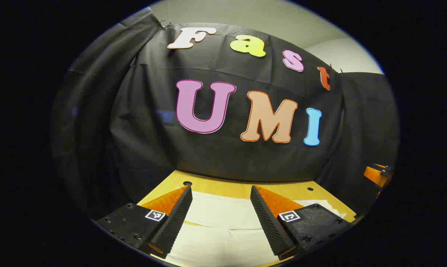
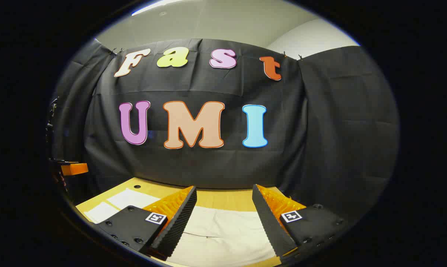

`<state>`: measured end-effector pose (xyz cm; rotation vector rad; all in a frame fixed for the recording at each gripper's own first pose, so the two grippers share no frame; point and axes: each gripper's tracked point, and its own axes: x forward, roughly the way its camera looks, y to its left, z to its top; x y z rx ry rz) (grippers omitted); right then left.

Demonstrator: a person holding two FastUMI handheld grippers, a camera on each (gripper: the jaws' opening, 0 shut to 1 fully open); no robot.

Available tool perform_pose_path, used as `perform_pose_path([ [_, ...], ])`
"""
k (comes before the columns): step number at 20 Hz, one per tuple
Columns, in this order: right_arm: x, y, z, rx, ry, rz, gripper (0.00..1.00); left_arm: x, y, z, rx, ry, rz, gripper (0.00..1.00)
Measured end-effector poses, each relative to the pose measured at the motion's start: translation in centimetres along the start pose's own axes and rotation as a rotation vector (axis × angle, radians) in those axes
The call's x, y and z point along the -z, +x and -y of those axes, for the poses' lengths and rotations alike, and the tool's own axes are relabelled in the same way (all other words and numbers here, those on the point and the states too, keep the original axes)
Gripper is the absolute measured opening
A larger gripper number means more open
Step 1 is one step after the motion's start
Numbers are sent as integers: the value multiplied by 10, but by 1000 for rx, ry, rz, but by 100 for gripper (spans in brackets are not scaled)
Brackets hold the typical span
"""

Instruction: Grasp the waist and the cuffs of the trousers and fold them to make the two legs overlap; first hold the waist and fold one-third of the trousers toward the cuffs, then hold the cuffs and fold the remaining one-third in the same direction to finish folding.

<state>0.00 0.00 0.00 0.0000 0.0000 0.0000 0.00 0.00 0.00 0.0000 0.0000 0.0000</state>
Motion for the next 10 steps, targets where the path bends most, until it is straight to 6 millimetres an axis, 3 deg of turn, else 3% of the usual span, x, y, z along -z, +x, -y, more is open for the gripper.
perform_pose_path([
  [7,-1,-5,2,25,-28,2,96,15,1,12,42,6,-12,95],
  [10,1,-6,-4,14,-21,1,96,22,-2,8,40,23,-29,95],
])
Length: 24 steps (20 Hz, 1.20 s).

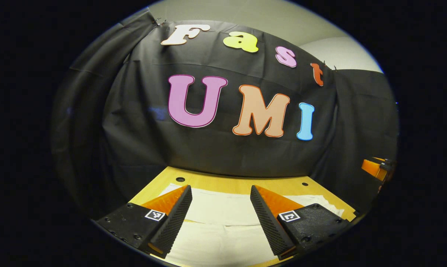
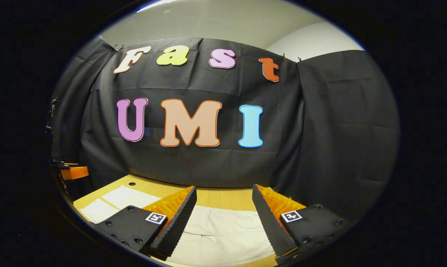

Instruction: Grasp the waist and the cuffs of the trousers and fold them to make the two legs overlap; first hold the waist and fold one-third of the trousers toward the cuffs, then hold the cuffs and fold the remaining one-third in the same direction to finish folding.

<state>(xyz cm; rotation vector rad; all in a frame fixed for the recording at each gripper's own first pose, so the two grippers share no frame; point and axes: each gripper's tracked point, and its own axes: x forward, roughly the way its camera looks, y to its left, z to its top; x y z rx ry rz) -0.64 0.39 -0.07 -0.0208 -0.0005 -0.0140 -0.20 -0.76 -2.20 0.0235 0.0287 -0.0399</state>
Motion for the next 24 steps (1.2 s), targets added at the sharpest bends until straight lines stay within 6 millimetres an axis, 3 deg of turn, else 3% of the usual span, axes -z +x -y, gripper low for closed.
perform_pose_path([
  [5,2,1,-10,-18,19,-9,96,2,-4,-7,-4,20,-7,95],
  [11,10,-2,-18,-26,-10,-28,96,29,-12,-16,21,29,-80,95],
  [15,18,-5,-25,-37,6,-49,96,55,-21,-25,94,128,-172,95],
  [24,35,-9,-19,-12,2,-96,96,147,-56,-44,402,358,-511,95],
])
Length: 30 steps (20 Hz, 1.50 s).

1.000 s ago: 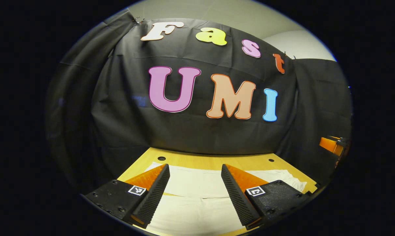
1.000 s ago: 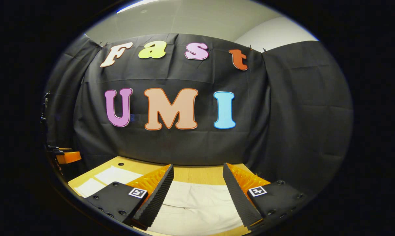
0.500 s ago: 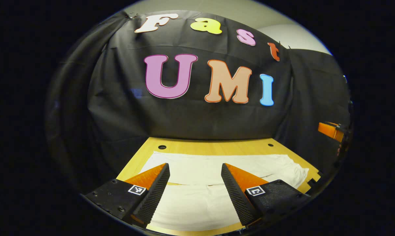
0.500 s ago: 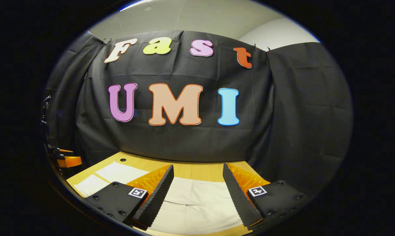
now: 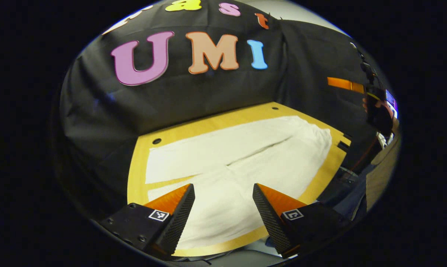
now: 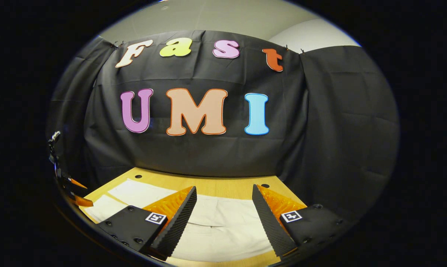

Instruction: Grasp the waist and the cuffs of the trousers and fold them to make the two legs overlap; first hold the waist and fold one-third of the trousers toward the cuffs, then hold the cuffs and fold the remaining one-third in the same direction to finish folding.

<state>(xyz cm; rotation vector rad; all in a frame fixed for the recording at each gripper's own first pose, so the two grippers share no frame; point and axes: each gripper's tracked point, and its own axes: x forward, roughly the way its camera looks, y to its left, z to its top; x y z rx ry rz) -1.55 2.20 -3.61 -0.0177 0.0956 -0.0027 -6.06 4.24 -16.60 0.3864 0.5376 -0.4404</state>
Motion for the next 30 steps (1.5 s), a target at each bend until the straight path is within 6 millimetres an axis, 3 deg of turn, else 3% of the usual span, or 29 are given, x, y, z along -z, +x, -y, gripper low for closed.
perform_pose_path([
  [8,25,-3,8,36,-1,-65,96,110,13,-9,215,238,-357,95],
  [14,41,-4,13,56,-38,-107,97,165,13,-17,318,371,-559,93],
  [23,59,-1,-4,10,-94,-152,97,187,9,-24,396,474,-710,89],
  [30,62,6,-7,-14,-101,-168,98,189,12,-29,424,522,-738,81],
])
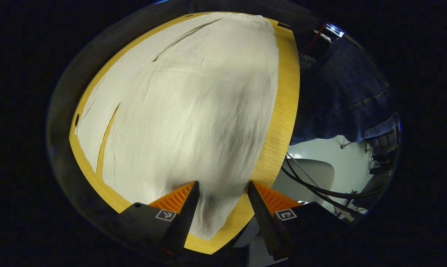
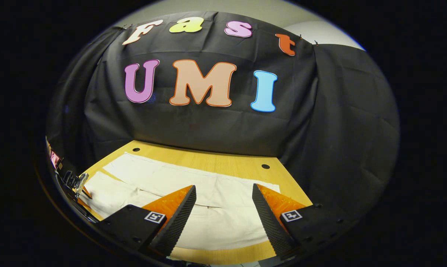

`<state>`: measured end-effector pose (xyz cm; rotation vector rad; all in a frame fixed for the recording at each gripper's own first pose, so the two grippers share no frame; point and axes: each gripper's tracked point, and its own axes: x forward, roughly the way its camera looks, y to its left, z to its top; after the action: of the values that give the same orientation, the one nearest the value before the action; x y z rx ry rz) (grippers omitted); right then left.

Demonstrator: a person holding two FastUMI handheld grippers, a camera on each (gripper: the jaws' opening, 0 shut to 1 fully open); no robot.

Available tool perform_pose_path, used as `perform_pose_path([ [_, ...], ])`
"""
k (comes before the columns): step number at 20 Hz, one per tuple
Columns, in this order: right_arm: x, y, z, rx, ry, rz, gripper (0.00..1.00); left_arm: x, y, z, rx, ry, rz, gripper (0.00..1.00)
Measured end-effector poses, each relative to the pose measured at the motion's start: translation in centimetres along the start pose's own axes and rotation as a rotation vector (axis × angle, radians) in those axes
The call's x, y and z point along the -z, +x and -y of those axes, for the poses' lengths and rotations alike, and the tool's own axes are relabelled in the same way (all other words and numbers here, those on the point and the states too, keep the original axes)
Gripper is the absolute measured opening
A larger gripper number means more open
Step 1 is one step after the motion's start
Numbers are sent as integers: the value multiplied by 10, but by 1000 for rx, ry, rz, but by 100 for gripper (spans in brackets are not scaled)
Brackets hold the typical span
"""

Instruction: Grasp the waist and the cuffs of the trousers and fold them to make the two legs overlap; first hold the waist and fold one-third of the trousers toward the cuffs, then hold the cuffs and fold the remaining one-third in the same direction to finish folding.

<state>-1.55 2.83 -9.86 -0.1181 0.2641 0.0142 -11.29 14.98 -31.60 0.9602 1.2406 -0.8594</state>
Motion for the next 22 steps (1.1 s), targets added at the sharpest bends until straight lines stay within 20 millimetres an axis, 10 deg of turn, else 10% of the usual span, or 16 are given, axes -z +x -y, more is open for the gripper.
perform_pose_path([
  [5,7,4,-1,-22,-6,-13,98,-1,0,-4,2,37,-29,76],
  [14,36,18,6,-95,-50,-65,98,-5,3,-17,-30,1,-32,11],
  [22,85,35,36,-238,-182,-192,98,-5,4,-19,-45,-12,-45,1],
])
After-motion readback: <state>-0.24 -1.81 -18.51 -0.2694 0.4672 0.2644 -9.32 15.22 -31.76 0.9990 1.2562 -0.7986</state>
